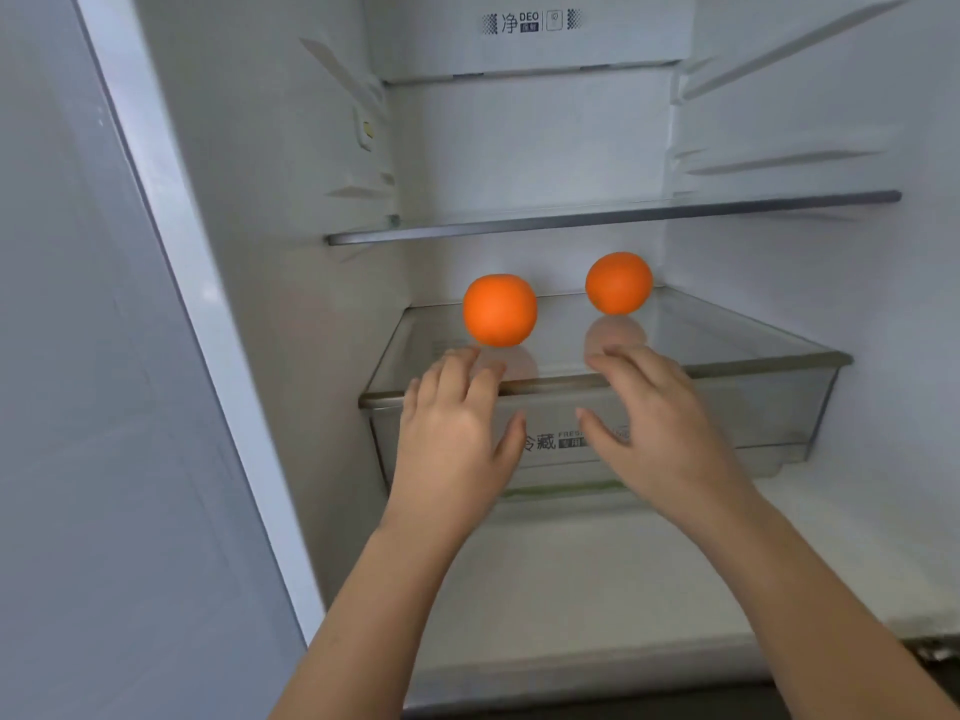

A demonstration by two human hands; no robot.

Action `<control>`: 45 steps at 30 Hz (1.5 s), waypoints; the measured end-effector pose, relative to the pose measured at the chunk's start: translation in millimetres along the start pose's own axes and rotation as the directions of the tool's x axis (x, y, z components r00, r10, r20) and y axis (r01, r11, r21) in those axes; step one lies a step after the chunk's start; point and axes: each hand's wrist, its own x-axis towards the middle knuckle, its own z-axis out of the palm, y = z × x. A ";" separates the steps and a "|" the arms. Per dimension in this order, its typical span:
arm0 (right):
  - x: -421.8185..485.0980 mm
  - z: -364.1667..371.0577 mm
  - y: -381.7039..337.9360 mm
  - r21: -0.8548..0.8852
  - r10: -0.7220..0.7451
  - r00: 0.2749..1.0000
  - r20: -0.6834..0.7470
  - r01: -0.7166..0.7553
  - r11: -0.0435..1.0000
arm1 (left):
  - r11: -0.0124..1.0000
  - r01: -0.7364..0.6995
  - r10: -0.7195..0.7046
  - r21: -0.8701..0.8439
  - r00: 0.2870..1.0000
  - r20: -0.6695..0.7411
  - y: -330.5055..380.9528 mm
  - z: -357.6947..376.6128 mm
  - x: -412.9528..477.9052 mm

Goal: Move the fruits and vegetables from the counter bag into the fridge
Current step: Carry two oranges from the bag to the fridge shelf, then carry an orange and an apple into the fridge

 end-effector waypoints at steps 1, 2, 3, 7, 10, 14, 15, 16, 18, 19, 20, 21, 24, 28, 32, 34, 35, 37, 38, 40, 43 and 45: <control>-6.6 -1.2 -6.9 -0.019 -0.002 1.000 -0.008 0.002 1.000 | 1.000 -0.010 0.010 -0.003 1.000 -0.006 0.5 -1.9 -8.0; -13.2 -2.4 -13.4 -0.034 -0.003 1.000 -0.010 0.003 0.999 | 1.000 -0.021 0.021 -0.006 1.000 -0.015 1.1 -3.6 -16.0; -20.0 -3.5 -19.8 -0.045 -0.005 1.000 -0.007 0.005 0.999 | 0.999 -0.031 0.031 -0.009 0.999 -0.022 1.8 -5.5 -24.0; -46.2 -5.2 -37.9 -0.060 -0.033 0.998 0.046 0.036 0.998 | 0.999 -0.038 0.038 -0.002 0.998 -0.041 6.8 -13.0 -54.3; -61.2 -6.4 -45.3 -0.038 -0.072 0.994 0.085 0.076 0.996 | 1.000 -0.012 0.013 0.028 0.998 -0.056 16.3 -20.2 -75.8; -74.4 -6.8 -53.0 0.009 -0.153 0.982 0.110 0.153 0.988 | 0.993 0.071 -0.063 0.091 0.994 -0.087 28.8 -31.7 -104.1; -77.3 -6.8 -54.0 0.022 -0.170 0.977 0.126 0.169 0.985 | 0.989 0.104 -0.094 0.106 0.992 -0.089 31.9 -35.1 -110.5; -80.2 -7.1 -55.9 0.040 -0.193 0.971 0.141 0.189 0.981 | 0.982 0.140 -0.129 0.127 0.987 -0.095 34.7 -39.9 -118.1; -86.4 -6.9 -59.5 0.069 -0.225 0.963 0.149 0.217 0.974 | 0.969 0.189 -0.173 0.159 0.979 -0.111 37.9 -46.8 -130.6; -90.6 -6.7 -62.9 0.103 -0.254 0.955 0.150 0.240 0.965 | 0.957 0.220 -0.200 0.189 0.972 -0.123 40.2 -50.9 -138.3; -95.5 -6.7 -67.5 0.143 -0.288 0.945 0.153 0.268 0.953 | 0.942 0.256 -0.231 0.216 0.964 -0.132 42.4 -55.1 -146.7; -100.3 -7.1 -74.0 0.188 -0.323 0.934 0.154 0.294 0.937 | 0.926 0.294 -0.267 0.237 0.954 -0.137 44.4 -60.2 -156.0; -113.4 -4.5 -98.7 0.325 -0.431 0.893 0.130 0.372 0.870 | 0.871 0.388 -0.360 0.301 0.921 -0.145 48.0 -76.8 -188.7; -130.9 0.3 -135.5 0.497 -0.520 0.845 0.126 0.400 0.770 | 0.767 0.497 -0.480 0.405 0.864 -0.151 50.5 -107.4 -227.5; -150.2 -1.3 -173.4 0.587 -0.612 0.785 0.097 0.451 0.672 | 0.635 0.594 -0.571 0.493 0.791 -0.219 57.6 -142.9 -260.3; -160.5 -5.7 -196.9 0.634 -0.658 0.750 0.070 0.475 0.610 | 0.567 0.635 -0.612 0.524 0.751 -0.248 64.8 -162.3 -280.9; -166.6 -8.3 -210.1 0.657 -0.681 0.730 0.053 0.488 0.575 | 0.530 0.655 -0.631 0.539 0.729 -0.265 68.7 -173.0 -292.0; -180.9 -17.4 -237.3 0.702 -0.722 0.691 0.014 0.508 0.500 | 0.445 0.701 -0.667 0.558 0.675 -0.316 77.4 -196.7 -314.8; -188.9 -24.1 -251.0 0.725 -0.740 0.672 -0.003 0.511 0.461 | 0.396 0.724 -0.683 0.565 0.643 -0.346 82.8 -209.3 -326.4; -206.2 -40.8 -276.6 0.761 -0.767 0.641 -0.037 0.516 0.394 | 0.302 0.760 -0.706 0.576 0.584 -0.401 96.2 -234.9 -348.8; -235.8 -71.0 -310.9 0.793 -0.794 0.601 -0.088 0.524 0.309 | 0.183 0.793 -0.712 0.581 0.515 -0.478 122.5 -271.8 -382.3; -261.7 -93.5 -332.9 0.809 -0.821 0.559 -0.117 0.532 0.248 | 0.110 0.805 -0.703 0.582 0.477 -0.527 143.2 -295.3 -408.5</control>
